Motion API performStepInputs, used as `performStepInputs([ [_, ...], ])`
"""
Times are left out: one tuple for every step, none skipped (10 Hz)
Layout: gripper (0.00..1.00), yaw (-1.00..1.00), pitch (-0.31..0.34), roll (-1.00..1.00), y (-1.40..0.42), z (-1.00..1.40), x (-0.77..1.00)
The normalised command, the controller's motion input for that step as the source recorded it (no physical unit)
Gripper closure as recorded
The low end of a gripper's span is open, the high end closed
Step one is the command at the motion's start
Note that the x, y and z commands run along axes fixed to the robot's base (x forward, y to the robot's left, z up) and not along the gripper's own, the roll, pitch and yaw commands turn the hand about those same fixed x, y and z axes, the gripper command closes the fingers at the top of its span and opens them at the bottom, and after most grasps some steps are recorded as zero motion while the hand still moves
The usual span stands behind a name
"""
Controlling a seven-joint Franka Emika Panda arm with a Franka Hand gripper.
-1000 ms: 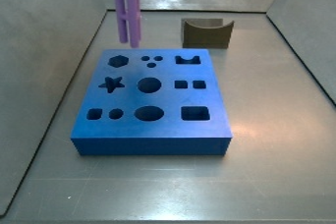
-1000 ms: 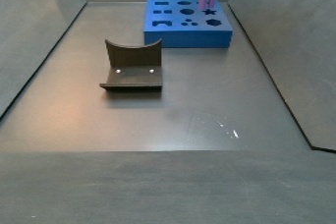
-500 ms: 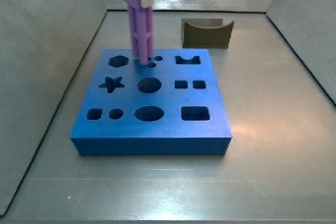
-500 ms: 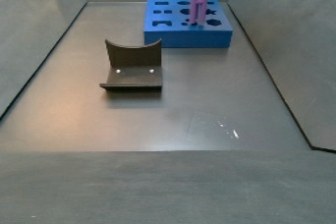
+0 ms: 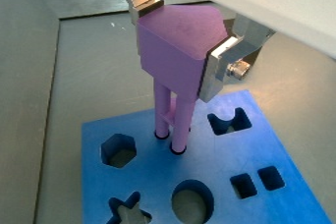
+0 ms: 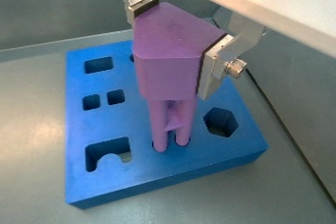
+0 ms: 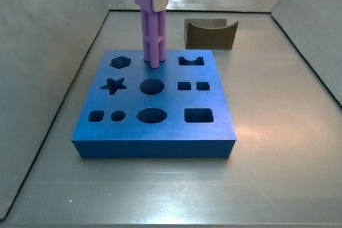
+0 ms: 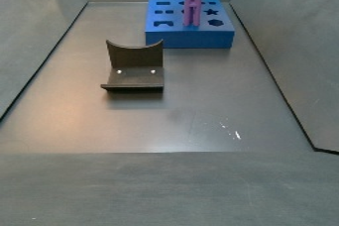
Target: Insert the 3 prong object.
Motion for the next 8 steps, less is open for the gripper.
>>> performStepInputs([
  [1.0, -0.36, -0.206, 0.0, -0.05, -0.71, 0.0],
  [1.0, -0.31, -0.209, -0.02, -0.04, -0.69, -0.01],
  [1.0, -0.27, -0.163, 0.0, -0.02, -0.63, 0.02],
  [1.0, -0.23, -0.109, 0.04, -0.06, -0.56, 0.1],
  [1.0, -0.11, -0.036, 0.1, -0.08, -0.49, 0.16],
  [1.0, -0.02, 0.0, 0.15, -0.1, -0.35, 0.04],
  [1.0, 0.0, -0.043, 0.0, 0.0, 0.0, 0.0],
  [1.0, 0.0, 0.0, 0.0, 0.0, 0.0, 0.0],
])
